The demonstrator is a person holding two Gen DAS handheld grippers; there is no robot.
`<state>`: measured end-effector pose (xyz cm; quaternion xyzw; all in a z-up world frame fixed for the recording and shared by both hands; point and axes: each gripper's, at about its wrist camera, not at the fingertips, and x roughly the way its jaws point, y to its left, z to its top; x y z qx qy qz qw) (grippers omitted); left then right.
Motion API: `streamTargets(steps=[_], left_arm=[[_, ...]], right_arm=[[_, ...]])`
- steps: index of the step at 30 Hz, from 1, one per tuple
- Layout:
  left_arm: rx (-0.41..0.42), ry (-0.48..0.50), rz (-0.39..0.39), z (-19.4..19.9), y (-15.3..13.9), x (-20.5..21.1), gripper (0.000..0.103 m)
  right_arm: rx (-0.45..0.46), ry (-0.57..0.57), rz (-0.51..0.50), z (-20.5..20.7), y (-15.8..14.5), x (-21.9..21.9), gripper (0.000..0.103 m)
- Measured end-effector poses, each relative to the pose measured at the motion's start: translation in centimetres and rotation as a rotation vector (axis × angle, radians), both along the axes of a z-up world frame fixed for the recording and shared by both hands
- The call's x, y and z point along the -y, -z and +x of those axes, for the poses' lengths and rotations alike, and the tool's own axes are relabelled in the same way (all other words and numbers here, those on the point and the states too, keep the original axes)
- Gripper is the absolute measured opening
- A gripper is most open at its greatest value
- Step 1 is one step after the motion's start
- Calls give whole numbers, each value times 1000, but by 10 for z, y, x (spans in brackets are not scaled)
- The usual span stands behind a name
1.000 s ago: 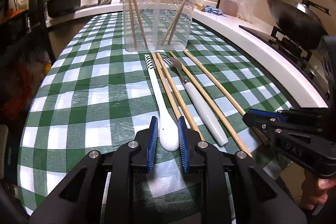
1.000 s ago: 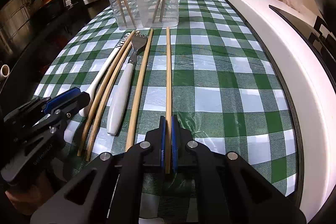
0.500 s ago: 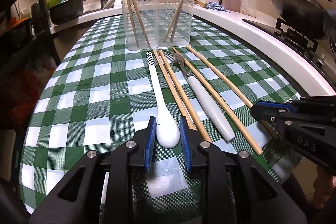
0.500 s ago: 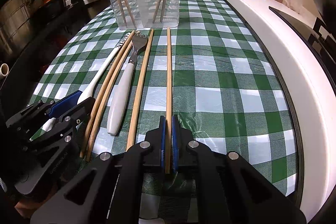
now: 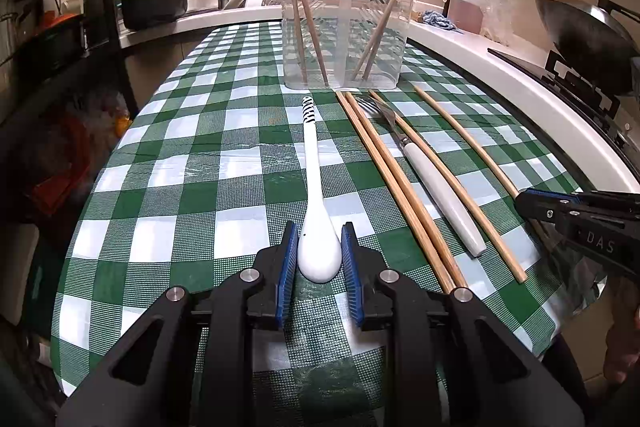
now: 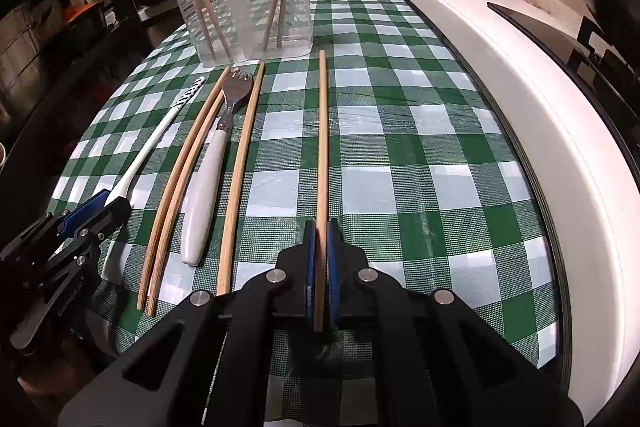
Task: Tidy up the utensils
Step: 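Lower the left gripper onto the white spoon while the right gripper closes on a bamboo chopstick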
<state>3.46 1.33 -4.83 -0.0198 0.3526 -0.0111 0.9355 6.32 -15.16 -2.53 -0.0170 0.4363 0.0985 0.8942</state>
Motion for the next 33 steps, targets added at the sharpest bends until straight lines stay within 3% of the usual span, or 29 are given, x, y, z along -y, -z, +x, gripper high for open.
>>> streamTargets(steps=[12, 33], left_arm=[[43, -29, 4, -2, 3, 3, 23], [48, -37, 19, 0, 2, 4, 22]], right_arm=[[25, -1, -11, -1, 1, -3, 9], [38, -7, -28, -3, 1, -5, 6]])
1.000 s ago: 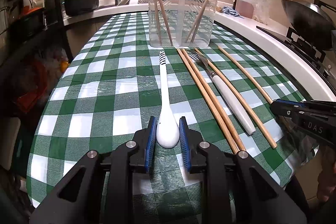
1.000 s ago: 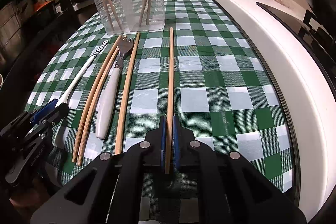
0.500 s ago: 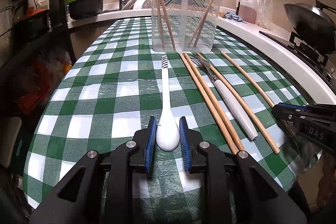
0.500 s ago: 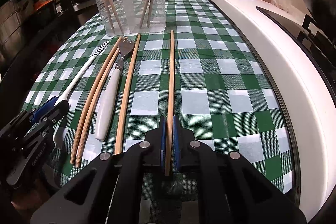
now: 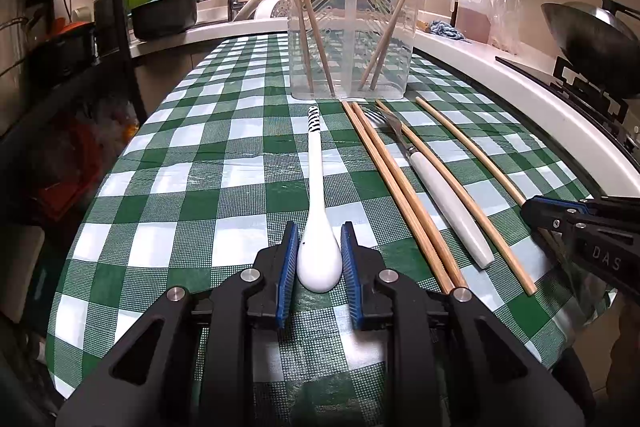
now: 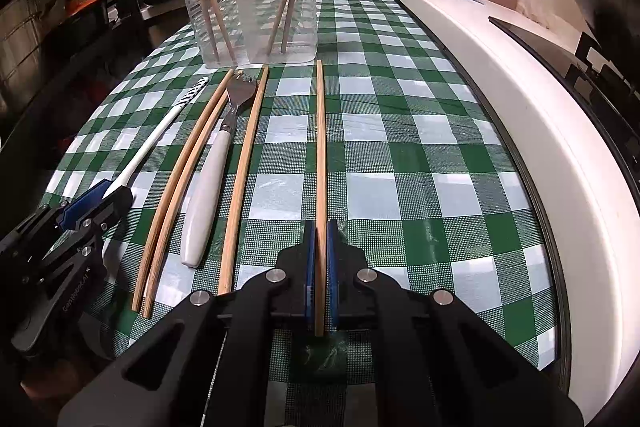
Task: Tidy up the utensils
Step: 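Lower the left gripper onto the white spoon while the right gripper closes on a bamboo chopstick, then lift the white spoon with the left gripper toward the container while the right gripper lifts its chopstick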
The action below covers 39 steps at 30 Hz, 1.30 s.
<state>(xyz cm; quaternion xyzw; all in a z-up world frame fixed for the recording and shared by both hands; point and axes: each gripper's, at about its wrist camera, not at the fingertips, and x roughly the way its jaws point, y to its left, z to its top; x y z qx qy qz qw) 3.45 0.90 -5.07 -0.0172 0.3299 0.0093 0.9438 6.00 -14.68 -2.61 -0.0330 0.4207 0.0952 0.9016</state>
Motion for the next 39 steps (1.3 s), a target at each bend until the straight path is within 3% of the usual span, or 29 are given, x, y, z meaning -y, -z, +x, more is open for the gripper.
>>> streamTargets(steps=[11, 18, 27, 29, 35, 39], left_arm=[[2, 27, -39, -12, -12, -6, 21], [68, 32, -70, -25, -43, -17, 21], [137, 44, -51, -25, -75, -23, 20], [135, 46, -46, -23, -73, -21, 20], [63, 50, -1, -8, -24, -11, 20], [52, 44, 16, -2, -10, -10, 20]], right_arm=[[56, -19, 51, -9, -22, 0, 6], [136, -30, 76, -18, -44, 3, 6], [235, -44, 106, -29, -72, 6, 6], [233, -47, 105, -29, -72, 6, 6], [187, -62, 98, -25, -62, 1, 6], [168, -65, 101, -24, -57, 0, 6]])
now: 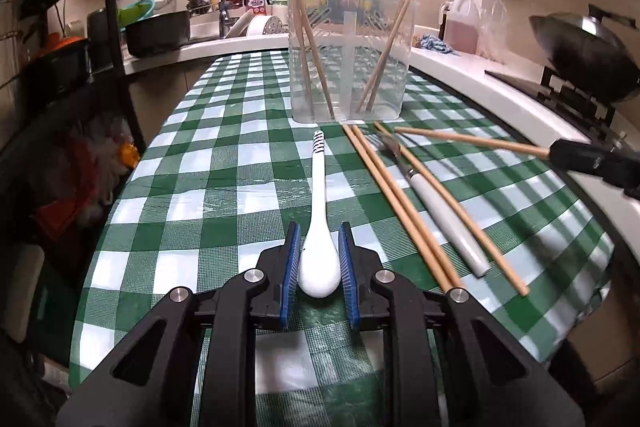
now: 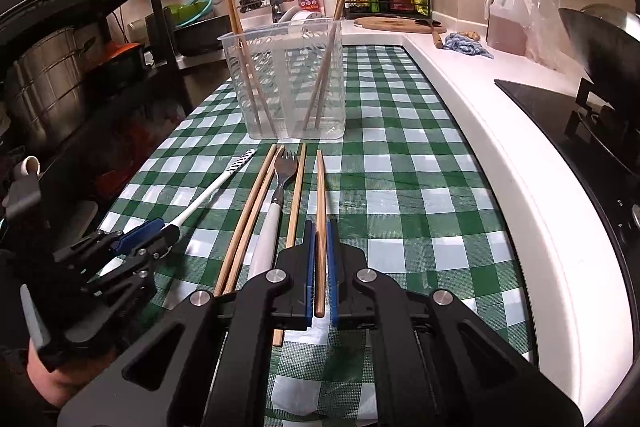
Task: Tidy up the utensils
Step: 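Lift the white spoon with the left gripper toward the container while the right gripper lifts its chopstick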
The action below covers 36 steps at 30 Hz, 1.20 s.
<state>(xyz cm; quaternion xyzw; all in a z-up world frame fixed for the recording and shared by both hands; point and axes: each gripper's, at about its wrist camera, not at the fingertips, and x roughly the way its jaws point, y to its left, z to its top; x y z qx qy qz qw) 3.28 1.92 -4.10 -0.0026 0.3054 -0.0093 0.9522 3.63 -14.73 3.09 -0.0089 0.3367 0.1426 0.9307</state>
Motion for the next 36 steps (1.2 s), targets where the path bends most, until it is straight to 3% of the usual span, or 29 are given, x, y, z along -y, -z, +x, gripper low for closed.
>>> streamTargets(steps=[7, 10, 22, 36], left_arm=[[-26, -14, -17, -11, 8, -6, 25], [-22, -6, 20, -12, 14, 0, 28], [-28, 1, 6, -10, 12, 1, 22], [106, 83, -22, -17, -81, 1, 22]], right_arm=[[-23, -6, 3, 2, 6, 0, 6], [-26, -11, 2, 3, 7, -1, 6], [-59, -11, 16, 5, 11, 2, 6], [28, -22, 42, -7, -16, 2, 6]])
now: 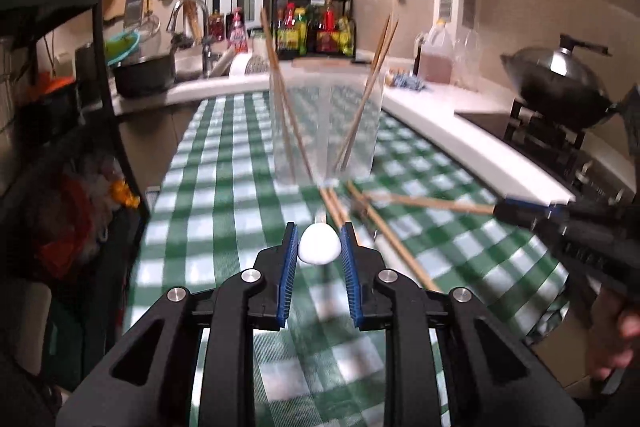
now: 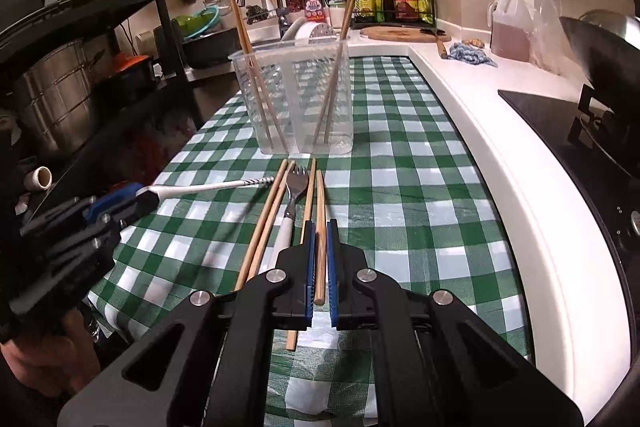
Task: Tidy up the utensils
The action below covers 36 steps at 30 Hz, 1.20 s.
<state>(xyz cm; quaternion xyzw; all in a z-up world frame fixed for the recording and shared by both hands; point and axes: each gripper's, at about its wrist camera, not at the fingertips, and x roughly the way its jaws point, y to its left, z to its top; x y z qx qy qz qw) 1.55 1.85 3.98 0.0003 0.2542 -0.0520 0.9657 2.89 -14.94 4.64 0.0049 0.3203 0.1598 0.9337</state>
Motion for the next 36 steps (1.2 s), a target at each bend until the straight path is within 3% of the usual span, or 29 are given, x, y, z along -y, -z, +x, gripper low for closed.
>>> streamTargets(steps=[8, 19, 30, 36], left_arm=[[87, 10, 22, 20, -39, 0, 22], [121, 6, 0, 62, -58, -9, 21], [79, 5, -58, 77, -54, -23, 20], [78, 20, -75, 85, -57, -27, 20]], right_arm=[[42, -7, 14, 2, -32, 8, 6], [66, -16, -34, 44, -86, 12, 6], [21, -51, -124, 80, -86, -18, 6], [-12, -104, -232, 94, -94, -38, 6]])
